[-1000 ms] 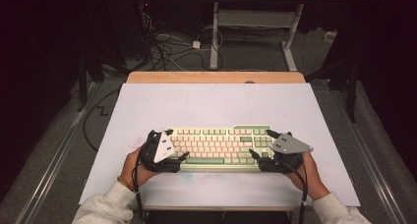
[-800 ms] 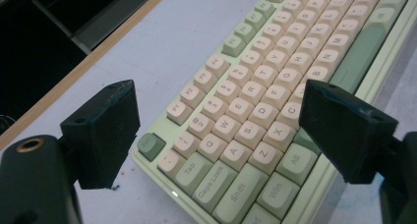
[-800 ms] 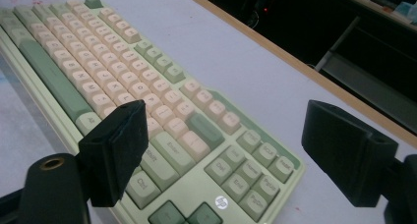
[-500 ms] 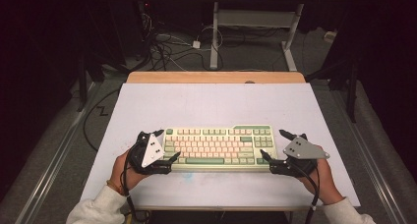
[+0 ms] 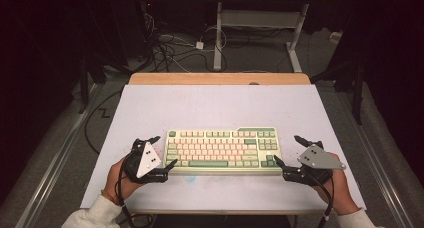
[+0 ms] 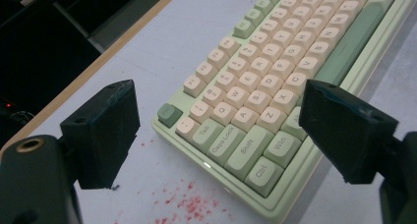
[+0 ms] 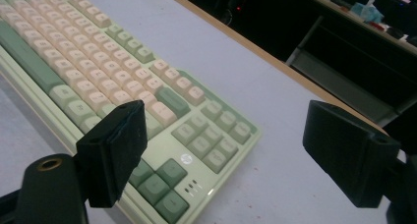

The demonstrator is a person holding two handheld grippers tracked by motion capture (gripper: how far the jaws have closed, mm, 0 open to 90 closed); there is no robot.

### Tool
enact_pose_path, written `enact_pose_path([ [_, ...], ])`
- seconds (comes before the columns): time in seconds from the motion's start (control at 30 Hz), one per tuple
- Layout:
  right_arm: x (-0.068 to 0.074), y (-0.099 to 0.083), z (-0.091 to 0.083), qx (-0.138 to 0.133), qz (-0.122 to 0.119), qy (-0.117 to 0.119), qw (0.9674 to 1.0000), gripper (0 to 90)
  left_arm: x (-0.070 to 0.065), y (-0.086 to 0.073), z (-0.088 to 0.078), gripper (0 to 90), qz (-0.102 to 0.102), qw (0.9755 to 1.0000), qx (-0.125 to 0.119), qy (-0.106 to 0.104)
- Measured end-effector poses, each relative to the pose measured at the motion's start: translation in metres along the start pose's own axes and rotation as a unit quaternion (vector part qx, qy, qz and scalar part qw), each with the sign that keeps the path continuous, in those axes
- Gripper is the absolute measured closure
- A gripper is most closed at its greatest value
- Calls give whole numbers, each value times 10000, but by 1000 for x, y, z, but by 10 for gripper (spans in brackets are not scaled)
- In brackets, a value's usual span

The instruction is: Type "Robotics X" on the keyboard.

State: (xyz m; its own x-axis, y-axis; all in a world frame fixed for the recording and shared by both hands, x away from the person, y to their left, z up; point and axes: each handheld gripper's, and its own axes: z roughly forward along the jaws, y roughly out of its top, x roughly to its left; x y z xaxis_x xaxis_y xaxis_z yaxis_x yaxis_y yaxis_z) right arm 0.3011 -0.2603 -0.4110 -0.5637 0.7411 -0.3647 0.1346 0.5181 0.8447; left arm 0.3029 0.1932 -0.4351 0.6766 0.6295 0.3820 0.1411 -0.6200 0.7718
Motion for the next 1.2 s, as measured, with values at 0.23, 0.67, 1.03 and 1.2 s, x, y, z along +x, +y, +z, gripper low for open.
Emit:
enact_pose_path([
  [0.23,-6,-10,-5,-7,71,-35,10000,179,0,-9,-3,149,-41,9999,30,102],
  [0.67,-15,-33,-11,6,280,-159,9995,185,-4,-31,-2,149,-135,9995,260,128],
  [1.03,-12,-49,-17,33,375,-171,9991,185,-8,-43,-3,149,-212,9992,345,43],
  [1.2,-9,-47,-18,11,292,-136,9995,185,-7,-43,-6,149,-249,9994,233,50],
])
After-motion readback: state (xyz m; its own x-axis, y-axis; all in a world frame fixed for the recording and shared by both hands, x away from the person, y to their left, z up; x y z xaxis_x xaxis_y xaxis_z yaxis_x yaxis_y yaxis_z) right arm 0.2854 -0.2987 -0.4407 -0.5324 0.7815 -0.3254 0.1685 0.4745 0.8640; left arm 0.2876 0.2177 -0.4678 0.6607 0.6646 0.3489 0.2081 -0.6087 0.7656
